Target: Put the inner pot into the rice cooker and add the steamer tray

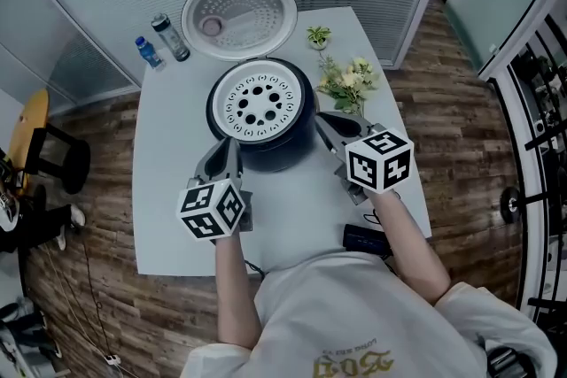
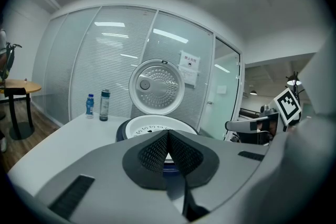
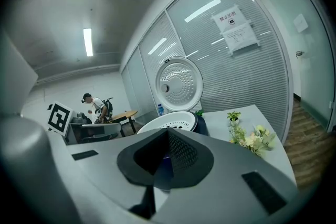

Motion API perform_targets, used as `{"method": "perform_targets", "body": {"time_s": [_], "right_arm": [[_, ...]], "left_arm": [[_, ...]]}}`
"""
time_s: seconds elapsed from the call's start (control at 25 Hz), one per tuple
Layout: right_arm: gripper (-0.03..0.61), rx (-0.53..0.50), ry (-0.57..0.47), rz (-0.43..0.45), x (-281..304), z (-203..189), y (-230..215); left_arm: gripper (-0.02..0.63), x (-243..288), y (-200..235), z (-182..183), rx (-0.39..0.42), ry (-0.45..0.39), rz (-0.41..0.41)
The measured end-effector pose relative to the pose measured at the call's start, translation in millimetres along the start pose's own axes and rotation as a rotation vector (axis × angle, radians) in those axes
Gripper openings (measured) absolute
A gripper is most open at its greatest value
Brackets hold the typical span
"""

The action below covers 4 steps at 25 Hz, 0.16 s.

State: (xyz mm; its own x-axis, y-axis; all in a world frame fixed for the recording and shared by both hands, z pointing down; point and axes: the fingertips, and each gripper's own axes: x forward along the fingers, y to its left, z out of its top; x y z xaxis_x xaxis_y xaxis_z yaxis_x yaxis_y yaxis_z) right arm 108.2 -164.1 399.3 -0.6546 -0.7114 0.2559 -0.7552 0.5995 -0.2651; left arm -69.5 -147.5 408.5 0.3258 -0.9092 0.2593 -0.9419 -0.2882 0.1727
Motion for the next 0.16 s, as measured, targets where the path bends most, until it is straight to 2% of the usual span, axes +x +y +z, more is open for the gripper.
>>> {"method": "perform_targets", "body": {"time_s": [0.16], "right_arm": [[0.017, -0.001, -0.002, 0.000, -1.3, 0.4, -1.5]], "left_arm": [[0.011, 1.0, -1.9, 1.2, 0.004, -0.005, -0.003]]}}
